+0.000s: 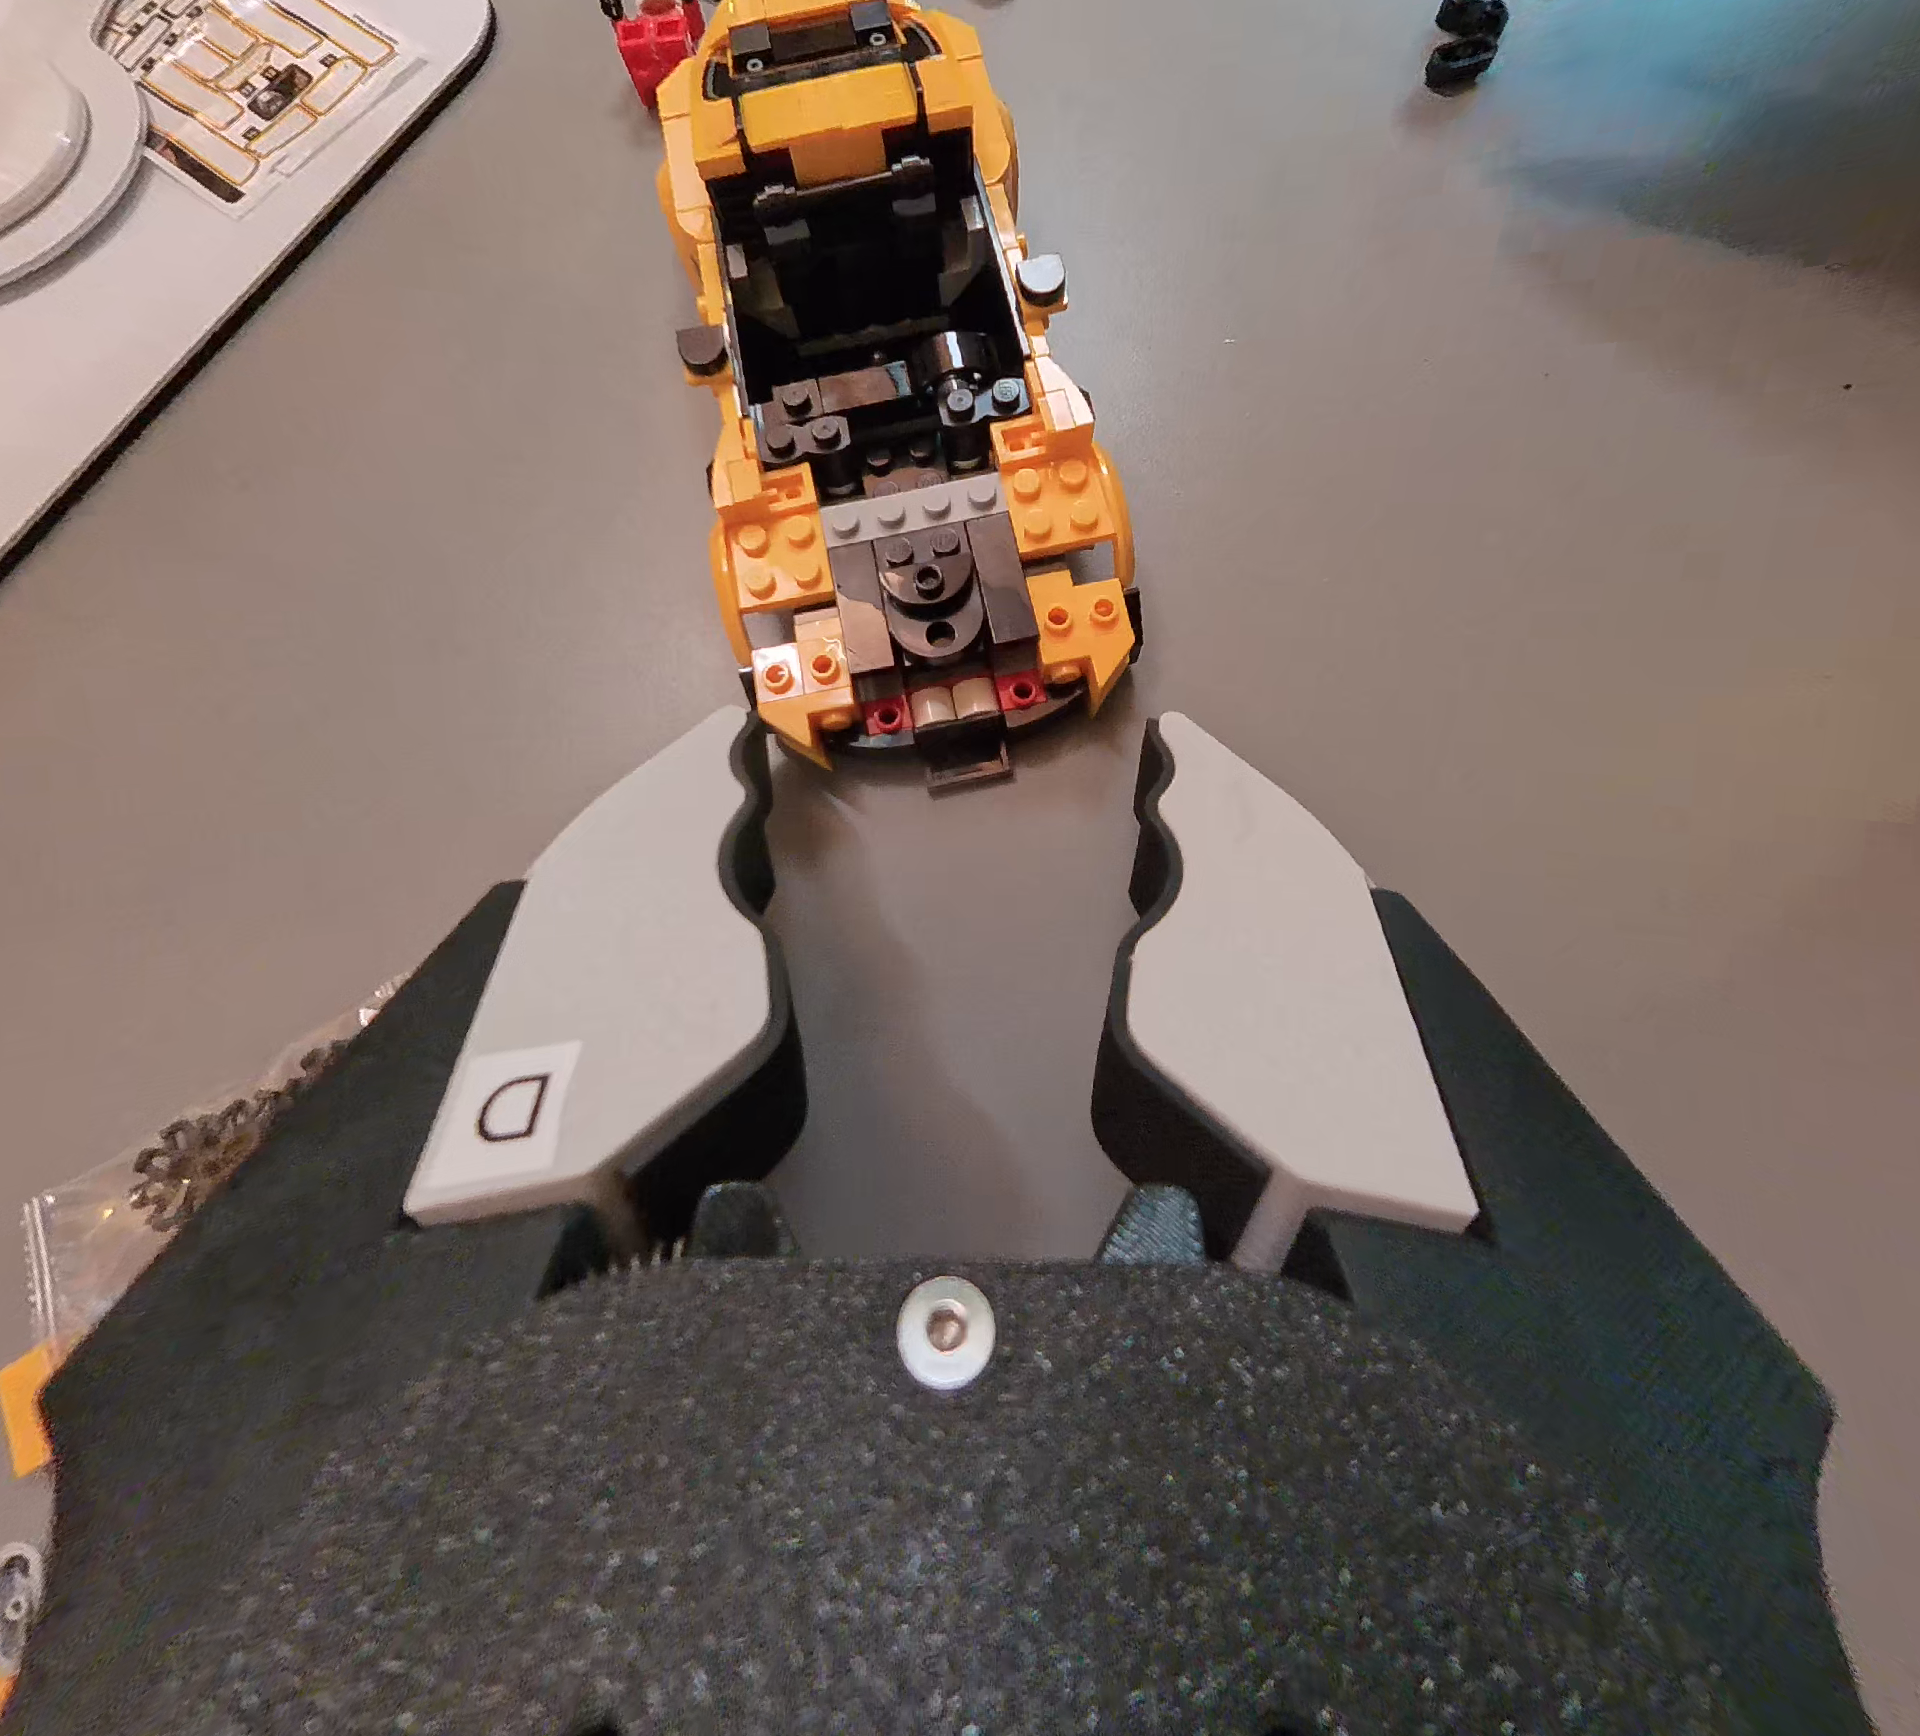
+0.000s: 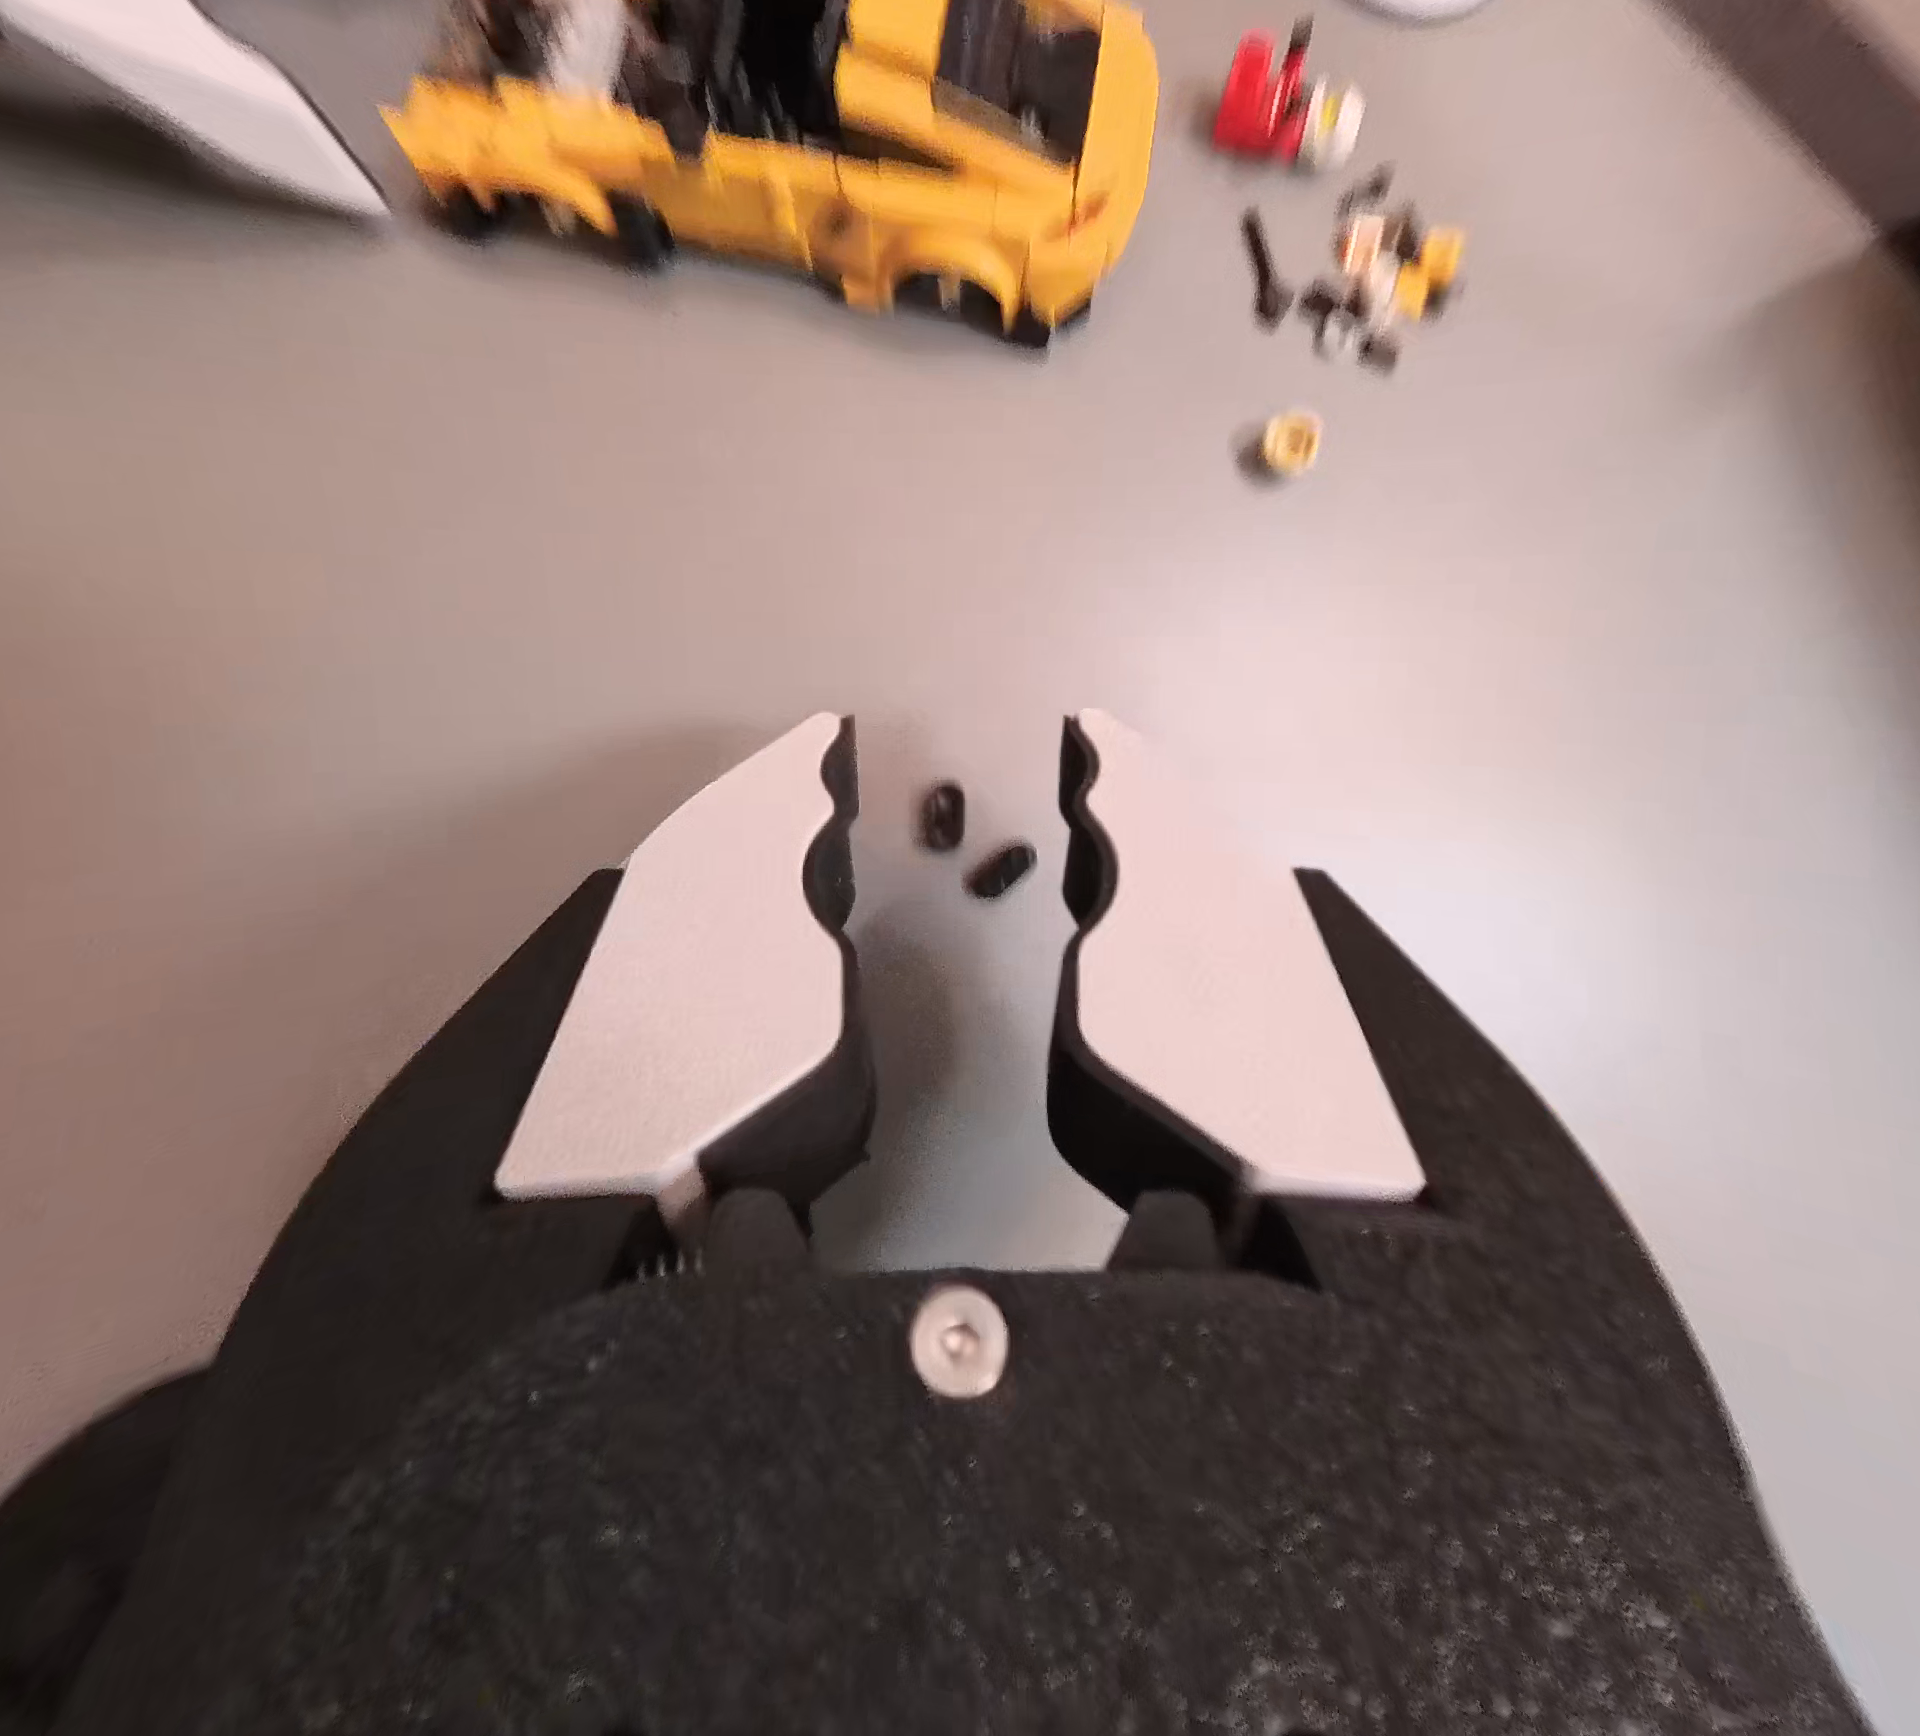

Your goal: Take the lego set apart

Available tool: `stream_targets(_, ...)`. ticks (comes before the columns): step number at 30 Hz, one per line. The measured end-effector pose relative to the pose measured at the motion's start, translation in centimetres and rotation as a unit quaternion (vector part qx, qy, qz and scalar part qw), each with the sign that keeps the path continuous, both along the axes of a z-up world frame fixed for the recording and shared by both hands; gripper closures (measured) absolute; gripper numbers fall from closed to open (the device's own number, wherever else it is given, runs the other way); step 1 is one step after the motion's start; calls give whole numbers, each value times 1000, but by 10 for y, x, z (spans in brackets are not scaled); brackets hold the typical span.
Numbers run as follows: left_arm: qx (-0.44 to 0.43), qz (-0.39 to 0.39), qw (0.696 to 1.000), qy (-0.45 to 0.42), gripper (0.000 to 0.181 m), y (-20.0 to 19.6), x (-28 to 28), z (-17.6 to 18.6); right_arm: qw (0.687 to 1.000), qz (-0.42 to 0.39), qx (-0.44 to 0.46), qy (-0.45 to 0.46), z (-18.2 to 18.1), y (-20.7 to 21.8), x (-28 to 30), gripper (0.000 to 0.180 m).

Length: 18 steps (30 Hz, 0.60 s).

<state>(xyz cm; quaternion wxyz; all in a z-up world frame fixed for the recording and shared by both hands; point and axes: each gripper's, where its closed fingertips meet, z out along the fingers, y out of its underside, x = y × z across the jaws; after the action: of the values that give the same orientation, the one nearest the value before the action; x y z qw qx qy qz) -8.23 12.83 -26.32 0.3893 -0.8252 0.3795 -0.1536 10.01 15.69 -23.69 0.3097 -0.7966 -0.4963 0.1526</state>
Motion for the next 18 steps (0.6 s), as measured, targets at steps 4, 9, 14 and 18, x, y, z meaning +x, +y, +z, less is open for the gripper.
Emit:
stream_targets(4,3,4,1000,1,113,3,0,0,992,28,60,104,30,-3,-37,144)
stream_targets(9,2,12,1000,-1,103,8,2,0,986,79,87,115,23,-21,-73,145)
stream_targets(14,10,26,1000,8,96,16,4,-1,985,101,87,105,12,-31,-85,146)
stream_targets(18,26,36,999,2,98,23,5,4,983,92,95,126,21,-30,-83,150)
